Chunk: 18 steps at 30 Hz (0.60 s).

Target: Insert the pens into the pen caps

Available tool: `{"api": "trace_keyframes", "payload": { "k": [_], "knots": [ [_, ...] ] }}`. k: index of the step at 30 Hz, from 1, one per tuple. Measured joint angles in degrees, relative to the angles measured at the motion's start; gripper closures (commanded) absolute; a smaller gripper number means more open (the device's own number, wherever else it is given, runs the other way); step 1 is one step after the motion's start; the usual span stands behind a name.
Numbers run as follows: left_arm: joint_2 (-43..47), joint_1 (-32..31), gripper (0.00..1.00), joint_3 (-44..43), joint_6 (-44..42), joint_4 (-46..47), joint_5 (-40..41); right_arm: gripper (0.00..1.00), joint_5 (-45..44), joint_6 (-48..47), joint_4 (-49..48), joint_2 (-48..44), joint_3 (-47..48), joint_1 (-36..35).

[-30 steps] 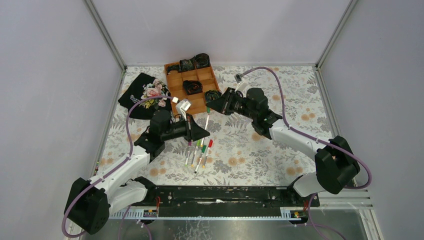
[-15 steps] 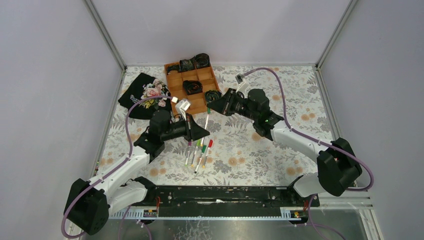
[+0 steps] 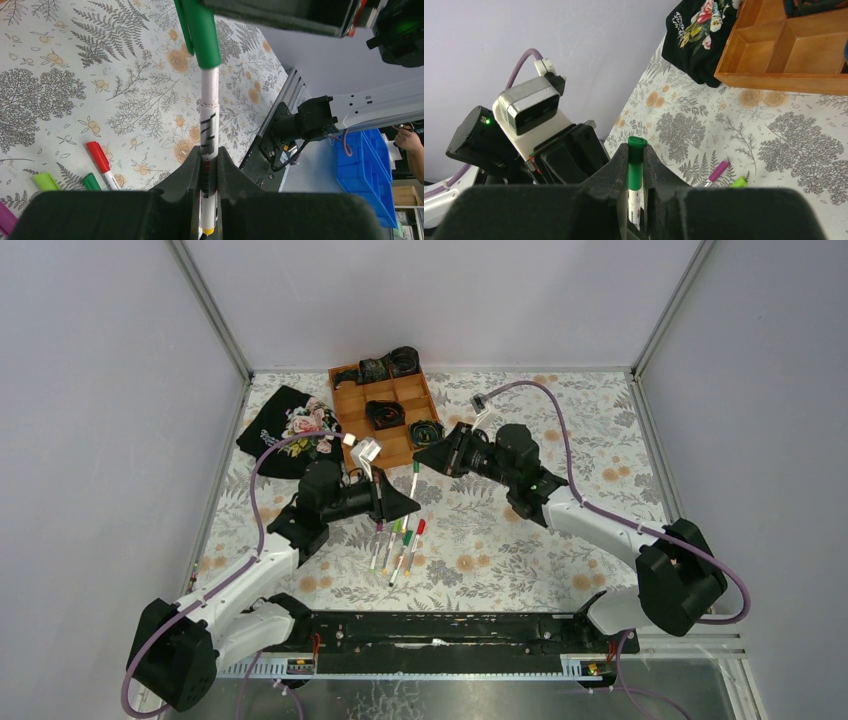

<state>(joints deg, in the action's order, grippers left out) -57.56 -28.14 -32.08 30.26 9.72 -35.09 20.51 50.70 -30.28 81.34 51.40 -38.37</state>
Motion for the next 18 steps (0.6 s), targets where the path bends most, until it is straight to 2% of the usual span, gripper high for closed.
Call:
{"api": "trace_keyframes", "payload": {
  "k": [15, 16, 18],
  "knots": [
    [0.42, -0.15, 1.00, 0.13, 3.41, 1.49, 1.07, 1.00, -4.26, 0.94, -7.76, -2.91, -7.15, -3.48],
    [0.44, -0.20, 1.00, 0.13, 3.50, 1.55, 1.05, 0.98, -4.44, 0.94, -7.87, -2.99, -7.26, -3.56],
    [0.44, -0.28, 1.00, 0.13, 3.54, 1.57, 0.96, 0.83, -4.55, 0.92, -8.04, -3.37, -7.67, -3.63]
  ]
}}
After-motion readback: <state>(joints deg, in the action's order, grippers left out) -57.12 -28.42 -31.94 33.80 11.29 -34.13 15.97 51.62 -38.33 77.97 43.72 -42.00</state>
